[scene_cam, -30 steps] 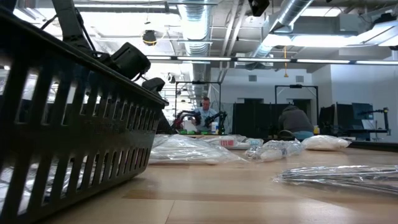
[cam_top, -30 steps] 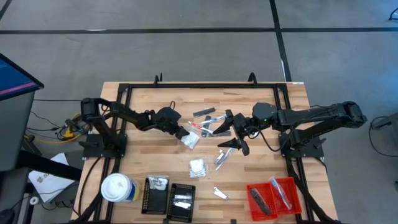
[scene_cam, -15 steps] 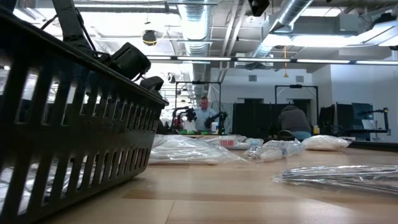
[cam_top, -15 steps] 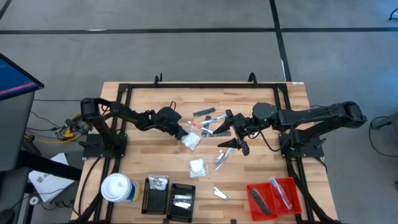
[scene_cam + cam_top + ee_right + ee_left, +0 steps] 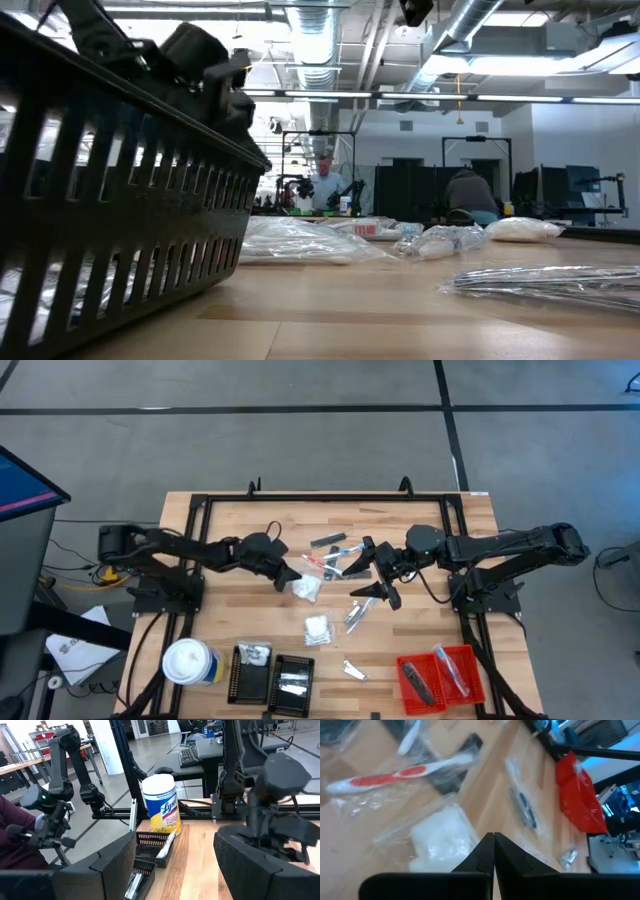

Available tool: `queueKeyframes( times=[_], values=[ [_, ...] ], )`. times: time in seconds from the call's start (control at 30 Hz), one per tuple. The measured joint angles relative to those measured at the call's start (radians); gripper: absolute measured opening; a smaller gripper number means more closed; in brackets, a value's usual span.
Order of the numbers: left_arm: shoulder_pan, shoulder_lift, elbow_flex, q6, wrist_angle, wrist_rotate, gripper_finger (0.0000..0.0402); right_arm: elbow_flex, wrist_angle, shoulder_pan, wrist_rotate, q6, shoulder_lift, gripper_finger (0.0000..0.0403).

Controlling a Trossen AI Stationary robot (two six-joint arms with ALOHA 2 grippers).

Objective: Pick & Place Travel size toiletries
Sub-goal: Put the cotton pack into the left black bin

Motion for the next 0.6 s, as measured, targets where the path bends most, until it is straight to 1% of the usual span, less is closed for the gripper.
queueKeyframes(
  times=[0.17,0.27,0.33,0.47,0.6],
  values=[
    [-0.037,-0.073,-0.021,-0.008,-0.087,-0.019,0.0003,0.000,0.000,0.001,0.000,0.000,0.000,0.0260],
    [-0.056,-0.099,-0.023,-0.020,-0.203,-0.018,0.0014,0.000,0.000,0.001,0.000,0.000,0.000,0.0260],
    [-0.059,-0.101,-0.023,-0.033,-0.249,-0.023,0.0027,0.000,0.000,0.001,0.000,0.000,0.000,0.0260],
    [-0.058,-0.077,-0.024,-0.038,-0.247,-0.039,0.0068,0.000,0.000,0.000,0.006,0.000,0.000,0.0260],
    [-0.058,-0.051,-0.024,-0.048,-0.246,-0.039,0.0135,0.000,0.000,0.000,0.007,0.000,0.000,0.0260]
  ],
)
